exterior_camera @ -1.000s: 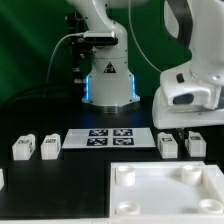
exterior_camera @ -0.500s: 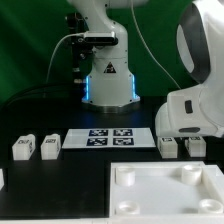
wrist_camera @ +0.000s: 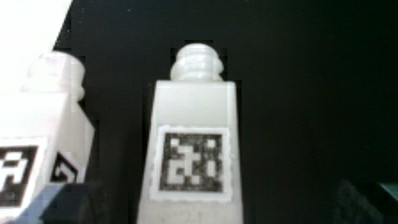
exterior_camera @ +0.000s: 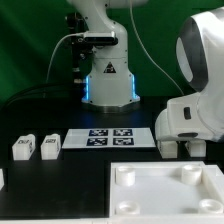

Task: Assemble one leg

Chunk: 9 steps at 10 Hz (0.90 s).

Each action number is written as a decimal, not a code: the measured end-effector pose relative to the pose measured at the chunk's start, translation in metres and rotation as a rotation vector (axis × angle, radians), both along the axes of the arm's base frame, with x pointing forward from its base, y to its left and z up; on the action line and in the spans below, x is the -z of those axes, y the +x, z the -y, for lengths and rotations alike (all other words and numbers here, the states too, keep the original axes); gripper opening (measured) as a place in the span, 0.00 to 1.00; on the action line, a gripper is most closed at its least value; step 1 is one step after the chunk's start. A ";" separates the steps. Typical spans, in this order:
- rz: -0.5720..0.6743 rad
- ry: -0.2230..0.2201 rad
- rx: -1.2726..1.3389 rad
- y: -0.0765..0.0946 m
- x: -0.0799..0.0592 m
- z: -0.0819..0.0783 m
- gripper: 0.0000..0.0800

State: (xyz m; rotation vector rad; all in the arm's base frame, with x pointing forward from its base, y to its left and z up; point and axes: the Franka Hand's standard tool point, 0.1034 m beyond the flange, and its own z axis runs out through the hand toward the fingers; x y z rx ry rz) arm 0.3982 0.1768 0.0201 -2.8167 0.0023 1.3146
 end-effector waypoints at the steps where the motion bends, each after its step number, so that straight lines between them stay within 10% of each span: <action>1: -0.005 -0.001 -0.002 -0.002 0.001 0.000 0.81; 5: 0.008 0.000 0.000 -0.004 0.006 0.001 0.78; 7: 0.008 0.000 0.000 -0.004 0.006 0.001 0.36; 9: 0.008 0.000 0.000 -0.004 0.006 0.001 0.36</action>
Offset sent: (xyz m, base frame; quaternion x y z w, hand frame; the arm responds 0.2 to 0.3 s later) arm 0.0000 0.0000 0.0000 0.0000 0.0000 0.0000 1.0000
